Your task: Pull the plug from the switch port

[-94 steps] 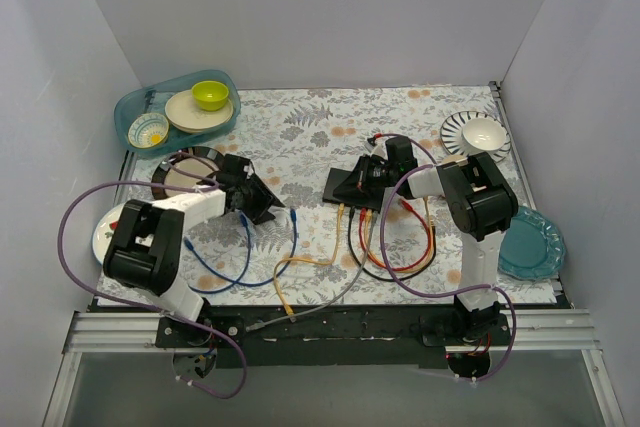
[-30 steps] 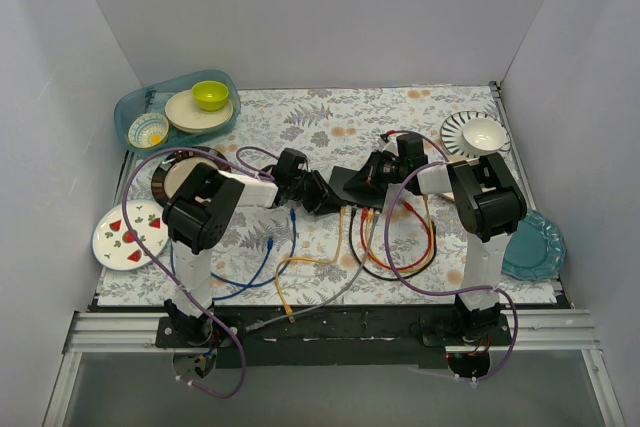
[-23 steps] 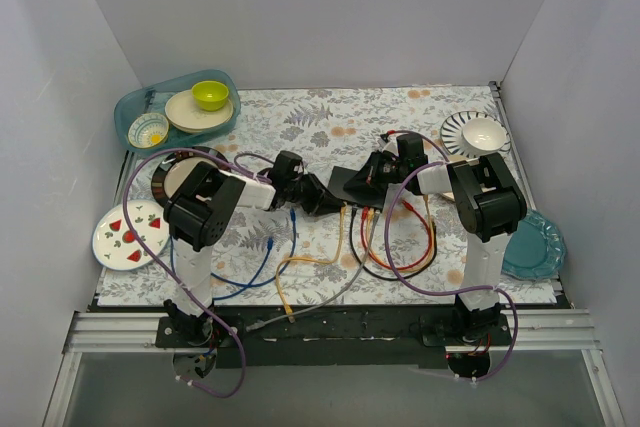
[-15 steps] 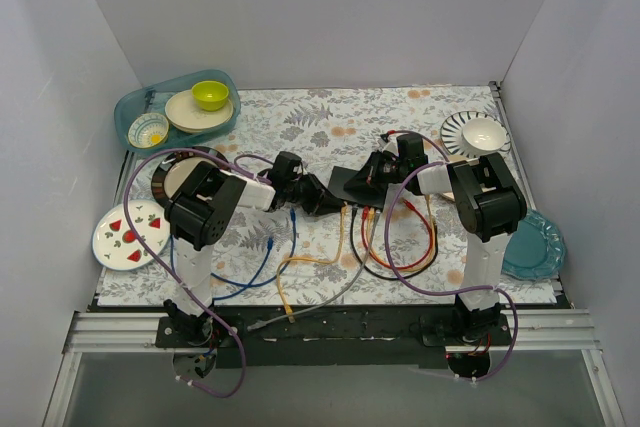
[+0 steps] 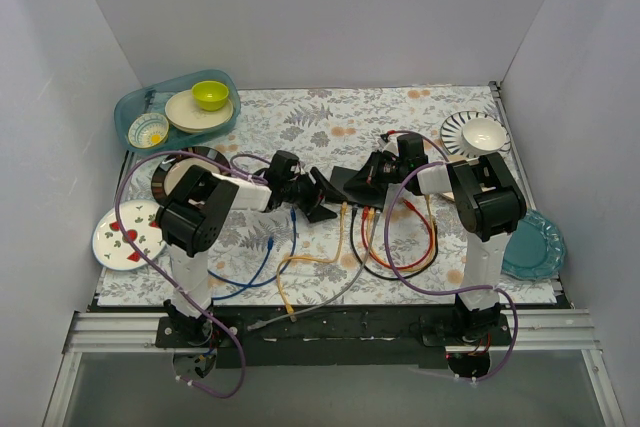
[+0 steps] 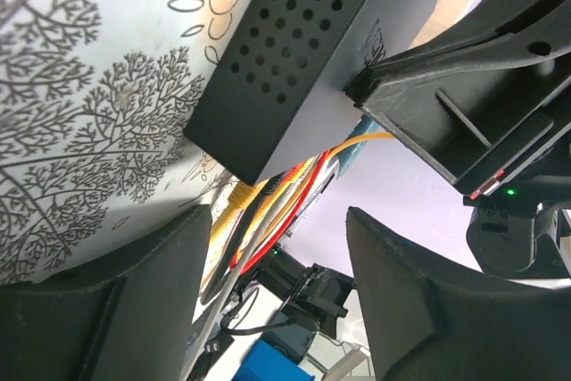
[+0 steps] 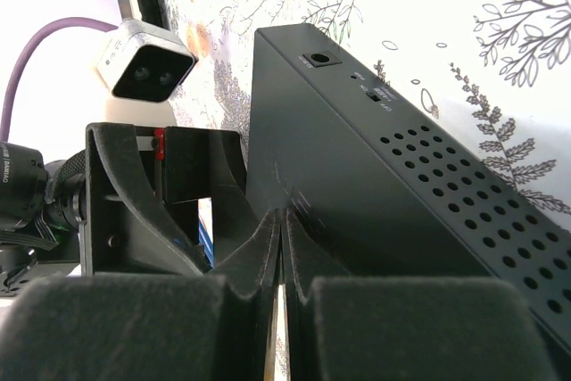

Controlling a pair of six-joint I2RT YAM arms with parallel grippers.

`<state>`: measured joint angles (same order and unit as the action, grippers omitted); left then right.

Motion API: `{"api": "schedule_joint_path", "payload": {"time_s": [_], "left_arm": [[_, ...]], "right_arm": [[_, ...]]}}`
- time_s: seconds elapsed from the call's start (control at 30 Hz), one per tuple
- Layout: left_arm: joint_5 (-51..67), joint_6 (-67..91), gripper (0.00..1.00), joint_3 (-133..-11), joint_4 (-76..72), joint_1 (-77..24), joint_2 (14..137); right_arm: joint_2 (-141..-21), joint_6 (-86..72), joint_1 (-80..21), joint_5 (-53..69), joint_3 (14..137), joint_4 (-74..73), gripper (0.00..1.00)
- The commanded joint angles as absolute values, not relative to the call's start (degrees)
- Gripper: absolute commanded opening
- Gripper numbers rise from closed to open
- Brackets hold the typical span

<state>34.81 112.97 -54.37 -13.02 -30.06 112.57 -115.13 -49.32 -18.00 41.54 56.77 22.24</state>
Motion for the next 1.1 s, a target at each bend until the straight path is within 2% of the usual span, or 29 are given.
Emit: {"api": "schedule_joint_path", "payload": {"time_s": [0.0,0.07,0.2,0.4,0.53,0.63,0.73,0.9,1.07], "left_arm": [[28.1,109.6,0.56,-54.9,-0.4,-29.4,115.7],[28.0,108.6,0.49,-56.1,1.6,-29.4,117.4],[26.7,107.8,0.4,-58.3,3.3,-29.4,119.3],[24.7,108.9,0.36,-59.1,2.9,-29.3,119.4],[21.5,110.1,0.28,-58.9,2.0,-29.3,118.8],[18.8,111.6,0.26,-58.1,0.3,-29.3,117.6],[17.1,112.6,0.28,-55.4,-5.5,-29.4,116.2],[15.6,111.3,0.37,-54.2,-8.4,-29.5,116.4],[11.8,109.7,0.38,-51.7,-12.0,-30.7,114.5]], "right_arm": [[-118.1,-46.3,-17.8,36.0,54.8,16.5,0.06],[-118.0,-46.3,-17.8,35.9,54.8,16.5,0.06],[-118.0,-46.4,-17.8,35.9,54.8,16.5,0.06],[-118.3,-46.5,-17.8,35.9,54.6,17.0,0.06],[-118.4,-46.6,-17.8,35.9,54.7,17.1,0.06],[-118.4,-46.6,-17.8,35.9,54.5,17.2,0.06],[-118.3,-46.7,-17.8,36.0,54.3,17.4,0.06],[-118.3,-46.6,-17.8,36.1,54.0,17.6,0.06],[-118.4,-46.7,-17.7,36.2,53.8,17.8,0.06]]}}
